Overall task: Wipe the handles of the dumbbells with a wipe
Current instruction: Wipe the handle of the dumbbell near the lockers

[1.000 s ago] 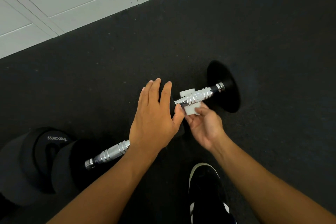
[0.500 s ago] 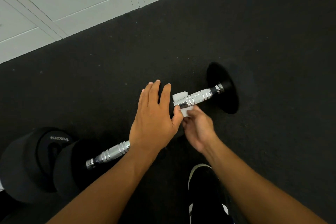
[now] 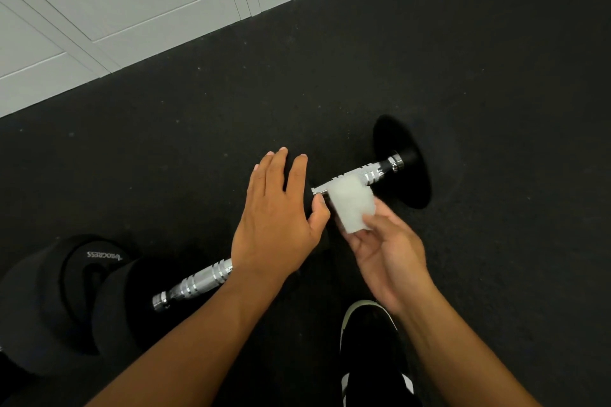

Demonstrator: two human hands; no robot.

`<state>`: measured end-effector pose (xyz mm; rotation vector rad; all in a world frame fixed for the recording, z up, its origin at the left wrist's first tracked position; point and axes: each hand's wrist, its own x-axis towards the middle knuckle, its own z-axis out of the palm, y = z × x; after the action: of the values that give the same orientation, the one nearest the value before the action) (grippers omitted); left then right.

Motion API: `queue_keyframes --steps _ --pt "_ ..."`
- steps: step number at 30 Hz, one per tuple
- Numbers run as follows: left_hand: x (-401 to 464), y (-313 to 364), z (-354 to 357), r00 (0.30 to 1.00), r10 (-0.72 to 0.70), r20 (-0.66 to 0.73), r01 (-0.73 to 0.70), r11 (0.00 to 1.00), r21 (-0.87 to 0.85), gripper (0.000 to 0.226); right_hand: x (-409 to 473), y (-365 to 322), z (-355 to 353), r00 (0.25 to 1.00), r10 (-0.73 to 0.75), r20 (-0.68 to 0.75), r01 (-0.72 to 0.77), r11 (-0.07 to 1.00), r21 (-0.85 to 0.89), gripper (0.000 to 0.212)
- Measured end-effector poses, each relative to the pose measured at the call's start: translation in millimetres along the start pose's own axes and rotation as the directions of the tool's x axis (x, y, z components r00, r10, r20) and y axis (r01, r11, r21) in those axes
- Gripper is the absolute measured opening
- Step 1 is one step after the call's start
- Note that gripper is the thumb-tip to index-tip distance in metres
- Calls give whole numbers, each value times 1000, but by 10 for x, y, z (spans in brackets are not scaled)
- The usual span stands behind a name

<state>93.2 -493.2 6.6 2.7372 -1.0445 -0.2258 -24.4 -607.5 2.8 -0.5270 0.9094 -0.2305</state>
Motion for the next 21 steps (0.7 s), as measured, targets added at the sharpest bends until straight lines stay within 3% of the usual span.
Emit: queue_keyframes --steps 2,3,5,7,10,14,21 --pt "-7 4 2 1000 4 6 -4 1000 7 64 16 -73 22 971 -239 -10 222 916 -335 47" --pt "-13 10 1 1000 4 8 -4 1000 7 64 65 -109 32 920 -390 39 341 746 -571 49" --pt "-23 17 0 1000 4 3 -4 1000 6 64 228 -136 13 769 -556 315 514 246 -822 53" --pt "-26 18 0 1000 8 2 -8 1000 5 65 414 -141 -5 730 -431 531 549 -94 -831 57" --pt "-16 7 -1 1000 12 7 -12 1000 8 65 549 -72 50 733 -173 658 556 -404 -726 57" --pt "5 2 3 1000 9 8 -9 1000 8 65 585 -65 123 718 -64 693 580 -497 -646 53" --pt "7 -10 10 1000 13 17 -13 1000 14 65 539 -179 369 793 -17 609 490 -576 -655 35"
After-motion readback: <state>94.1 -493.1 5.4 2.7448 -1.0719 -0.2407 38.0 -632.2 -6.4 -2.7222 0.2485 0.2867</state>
